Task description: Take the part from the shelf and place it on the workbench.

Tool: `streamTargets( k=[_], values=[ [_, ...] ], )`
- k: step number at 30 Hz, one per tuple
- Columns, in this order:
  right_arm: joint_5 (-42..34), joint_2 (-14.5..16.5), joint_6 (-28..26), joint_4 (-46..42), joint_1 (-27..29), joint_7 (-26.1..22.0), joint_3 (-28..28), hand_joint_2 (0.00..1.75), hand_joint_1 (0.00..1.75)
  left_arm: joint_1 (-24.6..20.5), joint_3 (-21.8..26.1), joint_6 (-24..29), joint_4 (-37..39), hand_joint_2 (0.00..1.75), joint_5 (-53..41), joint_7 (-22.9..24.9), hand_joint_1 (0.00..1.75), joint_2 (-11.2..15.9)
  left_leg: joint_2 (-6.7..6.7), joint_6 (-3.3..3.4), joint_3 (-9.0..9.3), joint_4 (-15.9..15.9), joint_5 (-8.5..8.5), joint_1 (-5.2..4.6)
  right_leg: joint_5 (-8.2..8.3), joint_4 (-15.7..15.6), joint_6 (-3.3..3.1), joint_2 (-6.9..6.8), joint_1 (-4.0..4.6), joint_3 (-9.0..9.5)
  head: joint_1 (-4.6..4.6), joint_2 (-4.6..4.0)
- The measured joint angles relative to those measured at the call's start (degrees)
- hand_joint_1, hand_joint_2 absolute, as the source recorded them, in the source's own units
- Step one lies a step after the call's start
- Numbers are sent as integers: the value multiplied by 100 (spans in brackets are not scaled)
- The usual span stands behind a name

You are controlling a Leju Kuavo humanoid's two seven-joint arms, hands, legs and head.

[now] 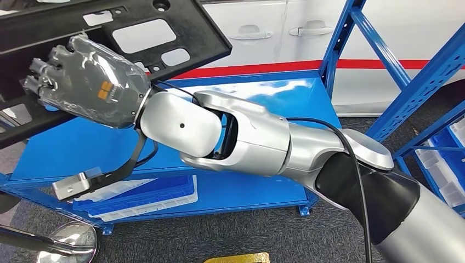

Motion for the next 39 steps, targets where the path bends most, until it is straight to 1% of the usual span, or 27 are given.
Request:
streamTargets(
  k=[8, 12, 14, 16, 17, 18, 20, 21, 22, 23, 24, 25, 26, 27, 28, 29, 30, 31, 32, 33, 34, 35, 36, 37, 38, 39],
  values=[
    [31, -57, -18, -42, 54, 27, 1, 175, 175, -2, 0, -57, 0, 175, -56, 7, 0, 1, 0, 4, -1, 8, -4, -2, 2, -4, 3, 0, -6, 3, 0, 0],
    [92, -74, -43, -46, 110, 33, 2, 175, 175, -2, 0, -55, 0, 175, -53, 32, 0, 13, -2, 47, -8, 40, -26, -16, 10, -15, 25, 1, -28, 9, -2, 0],
    [110, -76, -52, -47, 118, 33, 1, 175, 175, -3, 0, -44, 0, 175, -56, 54, 0, 22, -2, 75, 2, 25, -2, -27, 31, -34, 55, 5, -37, 22, -2, 0],
    [132, -82, -62, -48, 120, 32, 0, 175, 175, -7, 0, -26, 0, 175, -62, 72, 0, 26, 18, 109, 86, -127, 90, 7, 11, -50, 104, 3, -28, 41, 4, 0],
    [144, -86, -66, -49, 118, 32, 0, 175, 175, -12, 0, -17, 0, 175, -67, 80, 0, 26, 33, 125, 135, -219, 139, 28, -69, 28, 136, -2, -26, 16, 12, 0],
    [155, -93, -70, -49, 117, 32, 1, 175, 175, -17, 0, -11, 0, 175, -73, 89, 0, 26, 48, 132, 175, -295, 176, 50, -213, 232, 168, -9, -34, -66, 21, 0],
    [168, -106, -77, -49, 128, 29, 1, 175, 175, -25, 0, -4, 0, 175, -91, 105, 0, 25, 63, 138, 189, -318, 192, 58, -551, 912, 247, -19, -89, -361, 31, 0],
    [173, -114, -78, -49, 143, 27, 1, 175, 175, -25, 0, -2, 0, 175, -99, 113, 0, 25, 65, 131, 185, -307, 188, 67, -649, 1222, 287, -22, -124, -502, 32, 0],
    [176, -122, -77, -48, 157, 25, 1, 175, 175, -25, 0, -2, 0, 175, -106, 124, 0, 24, 66, 115, 180, -288, 177, 84, -636, 1363, 331, -25, -165, -566, 32, 0],
    [181, -128, -74, -48, 165, 24, 2, 175, 175, -24, 0, -2, 0, 175, -110, 136, 0, 22, 66, 89, 175, -259, 160, 108, -525, 1307, 378, -31, -208, -535, 33, 0],
    [187, -131, -71, -47, 165, 24, 2, 175, 175, -24, 0, -3, 0, 175, -113, 146, 0, 21, 63, 50, 168, -215, 135, 138, -341, 1054, 428, -41, -255, -402, 33, 0],
    [192, -132, -68, -46, 164, 24, 2, 175, 175, -25, 0, -4, 1, 175, -116, 157, 0, 22, 58, -4, 152, -156, 99, 170, -196, 717, 487, -50, -295, -227, 33, 0],
    [196, -129, -64, -47, 160, 23, 2, 175, 175, -29, 0, -5, 2, 175, -118, 162, 0, 31, 49, -64, 117, -86, 62, 184, -102, 440, 513, -49, -304, -73, 45, 0],
    [198, -125, -62, -50, 159, 22, 1, 175, 175, -31, 0, -6, 4, 175, -118, 170, 0, 38, 36, -122, 78, -22, 35, 192, -69, 263, 500, -40, -305, 19, 55, 0],
    [200, -120, -60, -52, 160, 20, 1, 175, 175, -32, 0, -7, 5, 175, -117, 177, 0, 44, 23, -172, 33, 33, 24, 194, -97, 207, 451, -24, -286, 37, 61, 0],
    [201, -116, -57, -54, 159, 19, 1, 175, 175, -30, 0, -8, 7, 175, -116, 182, 0, 47, 13, -211, -4, 63, 32, 196, -100, 225, 372, -10, -259, 11, 68, 0],
    [201, -113, -56, -56, 162, 19, 1, 175, 175, -24, 0, -9, 7, 175, -114, 187, 0, 42, 9, -240, -32, 73, 44, 212, -99, 235, 295, -4, -252, -28, 62, 0],
    [201, -111, -56, -56, 161, 19, 2, 175, 175, -17, 0, -10, 7, 175, -114, 187, 0, 34, 15, -259, -67, 100, 19, 227, -87, 232, 226, -6, -240, -58, 55, 0],
    [201, -107, -56, -56, 160, 19, 2, 175, 175, -13, 0, -11, 7, 175, -114, 189, 0, 26, 25, -265, -115, 183, -67, 237, -63, 225, 167, -10, -229, -86, 51, 0],
    [201, -103, -56, -57, 159, 19, 2, 175, 175, -11, 0, -12, 7, 175, -114, 189, 0, 19, 33, -260, -195, 369, -225, 239, -35, 213, 112, -15, -216, -110, 48, 0],
    [201, -100, -57, -58, 158, 19, 2, 175, 175, -12, 0, -13, 7, 175, -114, 189, 0, 13, 41, -244, -304, 668, -441, 229, -8, 203, 64, -19, -193, -136, 44, 0],
    [201, -99, -56, -58, 161, 18, 2, 175, 175, -15, 0, -13, 7, 175, -114, 189, 0, 10, 43, -221, -436, 1049, -668, 210, 17, 199, 26, -21, -160, -166, 43, 0],
    [201, -99, -56, -57, 167, 18, 2, 175, 175, -18, 0, -13, 7, 175, -114, 189, 0, 9, 42, -192, -555, 1408, -845, 184, 42, 199, -8, -23, -122, -197, 45, 0],
    [201, -99, -55, -56, 174, 18, 2, 175, 175, -20, 0, -13, 7, 175, -114, 189, 0, 8, 41, -155, -617, 1649, -935, 151, 67, 200, -38, -23, -83, -228, 45, 0],
    [201, -99, -55, -56, 181, 17, 2, 175, 175, -21, 0, -13, 7, 175, -114, 189, 0, 8, 40, -106, -584, 1698, -917, 111, 91, 202, -63, -21, -45, -256, 46, 0],
    [201, -99, -55, -55, 184, 17, 2, 175, 175, -21, 0, -13, 7, 175, -114, 189, 0, 7, 39, -48, -439, 1516, -798, 64, 115, 203, -79, -16, -15, -278, 48, 0]
  ],
)
